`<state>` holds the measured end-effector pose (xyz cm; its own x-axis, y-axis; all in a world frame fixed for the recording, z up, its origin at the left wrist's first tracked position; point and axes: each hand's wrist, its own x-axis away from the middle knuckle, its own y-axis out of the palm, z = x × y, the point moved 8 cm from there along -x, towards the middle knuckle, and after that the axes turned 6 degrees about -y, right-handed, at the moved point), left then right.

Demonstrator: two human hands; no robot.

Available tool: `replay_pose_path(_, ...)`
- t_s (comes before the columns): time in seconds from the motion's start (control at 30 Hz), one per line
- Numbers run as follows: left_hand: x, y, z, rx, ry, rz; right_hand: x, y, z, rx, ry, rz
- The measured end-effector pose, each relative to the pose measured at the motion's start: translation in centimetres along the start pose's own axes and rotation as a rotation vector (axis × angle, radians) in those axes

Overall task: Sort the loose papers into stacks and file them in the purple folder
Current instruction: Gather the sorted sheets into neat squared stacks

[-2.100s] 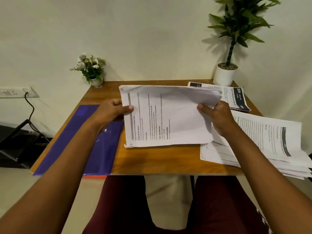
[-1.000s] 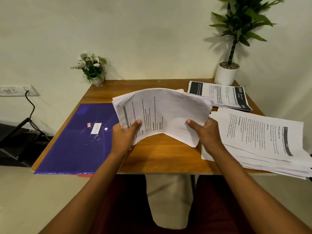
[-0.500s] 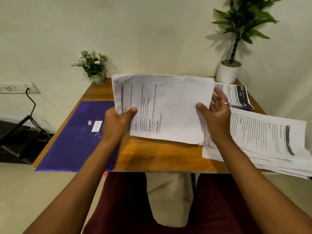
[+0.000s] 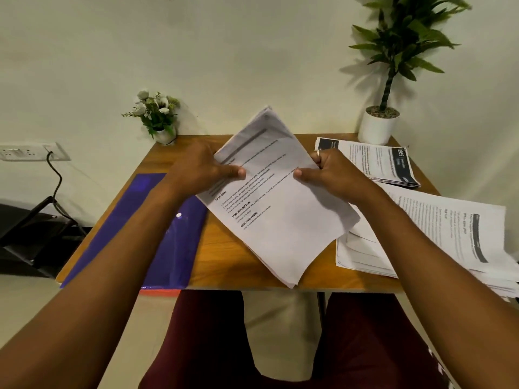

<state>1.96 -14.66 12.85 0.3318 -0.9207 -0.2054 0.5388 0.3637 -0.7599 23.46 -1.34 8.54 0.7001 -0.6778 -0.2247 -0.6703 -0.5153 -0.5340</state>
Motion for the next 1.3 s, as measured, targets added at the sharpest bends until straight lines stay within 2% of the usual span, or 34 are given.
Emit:
replay_pose_path(0.1,-0.1,-0.1,-2.5,0.284,-0.079,0.037,0.3,0.0,1.7,-0.07,0.024,0.062)
replay_pose_path(0.17,0.0,0.9,-5.4,0.665,-0.216,0.064,0.8,-0.5,3.0,-0.164,0.062,0.156)
replay_pose_path(0.2,0.3,2.0,-6.5,0.827,-0.27,0.044,1.0,-0.7,3.6,-0.232,0.082,0.217)
replay_pose_path(0.27,0.8,4.7,-7.0,0.978,-0.313,-0.018,1.4,-0.9,4.2,-0.385,0.093,0.334)
replay_pose_path(0.37,1.6,7.1,-5.5,0.993,-0.309,-0.021,2.1,-0.2,3.2,-0.476,0.058,0.43)
replay_pose_path(0.5,2.6,5.0,-3.0,0.85,-0.094,0.262,3.9,0.5,1.4,-0.447,-0.034,0.54)
replay_pose_path(0.57,3.5,5.0,-2.5,0.779,-0.043,0.339,5.0,1.3,1.9,-0.457,-0.042,0.557)
replay_pose_path(0.7,4.9,7.1,-3.8,0.773,-0.118,0.334,6.2,2.9,3.5,-0.438,0.016,0.521)
replay_pose_path(0.83,5.1,6.5,-3.2,0.79,-0.092,0.349,6.0,2.3,2.8,-0.436,0.019,0.513)
replay_pose_path(1.13,4.8,7.8,-5.1,0.818,-0.245,0.241,5.7,3.3,4.4,-0.404,0.168,0.437)
replay_pose_path(1.23,3.4,8.0,-6.4,0.955,-0.413,0.044,5.3,4.1,5.8,-0.525,0.319,0.264)
replay_pose_path(1.3,3.1,8.9,-8.1,0.956,-0.545,-0.026,6.0,5.7,7.6,-0.527,0.469,0.149)
